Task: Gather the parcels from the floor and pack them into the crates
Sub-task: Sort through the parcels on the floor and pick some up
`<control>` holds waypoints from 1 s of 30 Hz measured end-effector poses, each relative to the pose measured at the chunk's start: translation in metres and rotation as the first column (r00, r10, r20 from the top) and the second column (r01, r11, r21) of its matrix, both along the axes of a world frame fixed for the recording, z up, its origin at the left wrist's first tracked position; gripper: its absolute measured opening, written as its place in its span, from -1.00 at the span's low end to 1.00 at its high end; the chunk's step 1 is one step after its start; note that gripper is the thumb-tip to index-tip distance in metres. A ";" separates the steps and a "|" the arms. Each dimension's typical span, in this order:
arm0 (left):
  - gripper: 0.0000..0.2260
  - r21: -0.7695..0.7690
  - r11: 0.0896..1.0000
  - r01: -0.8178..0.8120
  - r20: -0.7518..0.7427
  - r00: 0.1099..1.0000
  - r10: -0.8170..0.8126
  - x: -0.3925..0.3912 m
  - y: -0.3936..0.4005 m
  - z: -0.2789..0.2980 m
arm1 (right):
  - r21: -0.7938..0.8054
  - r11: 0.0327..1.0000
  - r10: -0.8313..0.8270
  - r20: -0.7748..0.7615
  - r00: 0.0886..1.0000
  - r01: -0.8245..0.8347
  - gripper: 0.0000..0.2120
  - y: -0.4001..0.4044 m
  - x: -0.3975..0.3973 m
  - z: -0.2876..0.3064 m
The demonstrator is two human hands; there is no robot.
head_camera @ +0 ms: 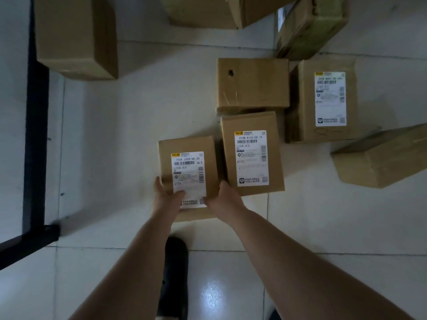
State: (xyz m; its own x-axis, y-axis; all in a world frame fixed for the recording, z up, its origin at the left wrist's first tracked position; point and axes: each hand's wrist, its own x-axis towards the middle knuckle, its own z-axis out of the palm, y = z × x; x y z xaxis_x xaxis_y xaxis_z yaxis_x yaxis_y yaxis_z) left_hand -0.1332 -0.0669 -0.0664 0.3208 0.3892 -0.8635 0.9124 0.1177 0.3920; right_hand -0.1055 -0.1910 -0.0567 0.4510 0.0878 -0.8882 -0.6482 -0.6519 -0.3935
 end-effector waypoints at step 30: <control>-0.68 -0.074 0.996 -0.051 0.220 0.973 0.066 0.028 -0.087 0.052 | 0.105 0.837 -0.541 0.317 0.779 0.538 -0.66 -0.139 0.044 0.053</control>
State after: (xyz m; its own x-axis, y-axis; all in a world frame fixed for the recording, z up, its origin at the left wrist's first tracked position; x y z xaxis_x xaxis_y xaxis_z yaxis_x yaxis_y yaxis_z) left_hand -0.1057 -0.1537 -0.0145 0.4858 0.3564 -0.7981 0.7942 0.2015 0.5733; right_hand -0.0616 -0.3304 -0.0034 0.6848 -0.2489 -0.6849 -0.7287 -0.2298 -0.6451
